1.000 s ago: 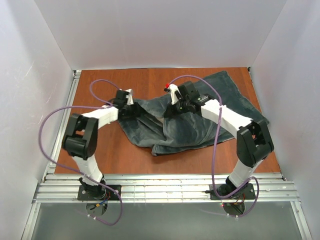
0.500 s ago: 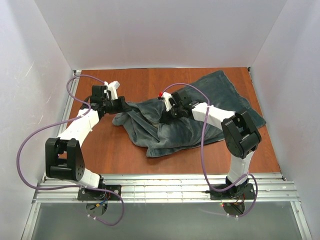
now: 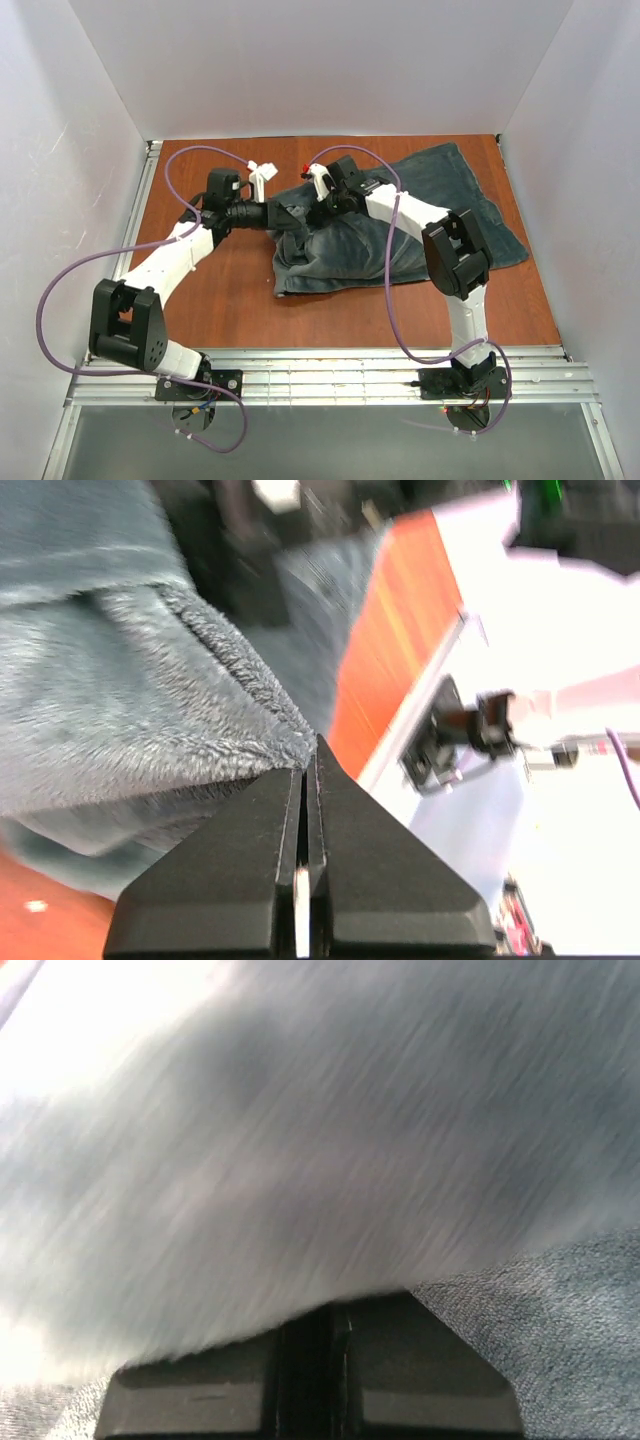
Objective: Put the pillow into the pillowcase
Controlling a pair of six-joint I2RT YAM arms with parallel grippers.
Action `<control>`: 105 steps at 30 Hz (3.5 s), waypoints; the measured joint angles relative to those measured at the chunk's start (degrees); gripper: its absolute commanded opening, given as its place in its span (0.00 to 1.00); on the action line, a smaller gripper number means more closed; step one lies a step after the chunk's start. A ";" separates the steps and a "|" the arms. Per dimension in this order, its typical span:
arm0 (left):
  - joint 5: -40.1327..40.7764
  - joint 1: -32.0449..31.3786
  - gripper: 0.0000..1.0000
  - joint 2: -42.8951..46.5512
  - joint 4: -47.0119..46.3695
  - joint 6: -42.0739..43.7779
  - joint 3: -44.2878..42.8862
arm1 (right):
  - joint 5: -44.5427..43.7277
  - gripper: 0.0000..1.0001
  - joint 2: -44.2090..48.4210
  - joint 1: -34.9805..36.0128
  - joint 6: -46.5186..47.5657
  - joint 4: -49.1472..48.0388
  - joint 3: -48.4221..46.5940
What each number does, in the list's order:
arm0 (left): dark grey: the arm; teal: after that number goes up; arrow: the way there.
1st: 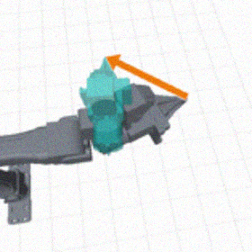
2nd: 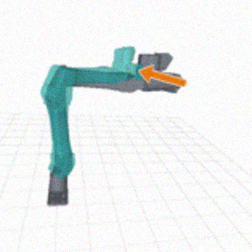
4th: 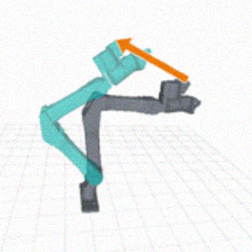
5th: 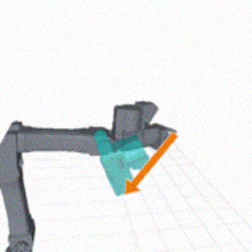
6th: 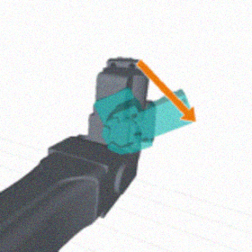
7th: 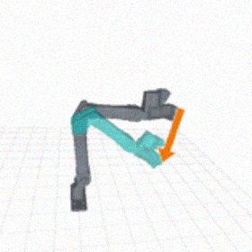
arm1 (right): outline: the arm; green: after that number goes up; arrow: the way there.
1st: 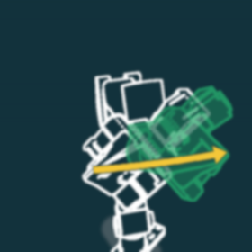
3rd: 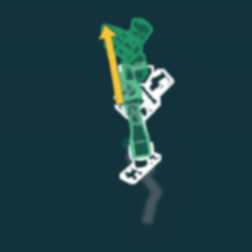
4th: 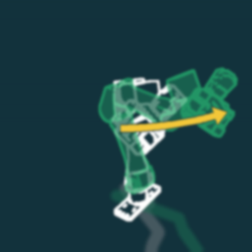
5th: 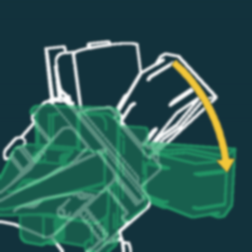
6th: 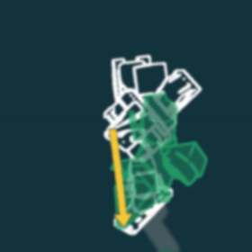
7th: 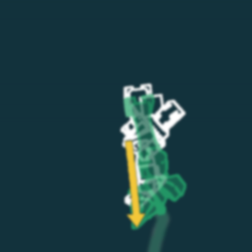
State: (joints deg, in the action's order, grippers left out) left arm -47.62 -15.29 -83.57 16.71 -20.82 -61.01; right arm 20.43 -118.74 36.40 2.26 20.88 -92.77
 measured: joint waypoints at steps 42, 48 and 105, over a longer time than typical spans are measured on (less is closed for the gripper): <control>21.22 -4.59 0.27 -0.46 -3.87 -9.77 20.20 | -5.35 0.21 14.80 7.32 -2.89 12.00 17.09; 21.07 -4.59 0.00 -5.81 -1.90 -8.50 16.59 | -2.47 0.01 10.88 4.94 -3.87 11.78 15.23; -9.05 9.25 0.54 3.10 22.80 20.85 -0.20 | 14.51 0.61 35.74 -0.96 8.33 16.74 23.45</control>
State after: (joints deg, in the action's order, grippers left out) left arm -56.66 -6.04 -80.47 39.51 0.03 -61.21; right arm 34.94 -83.00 35.44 10.59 37.63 -69.32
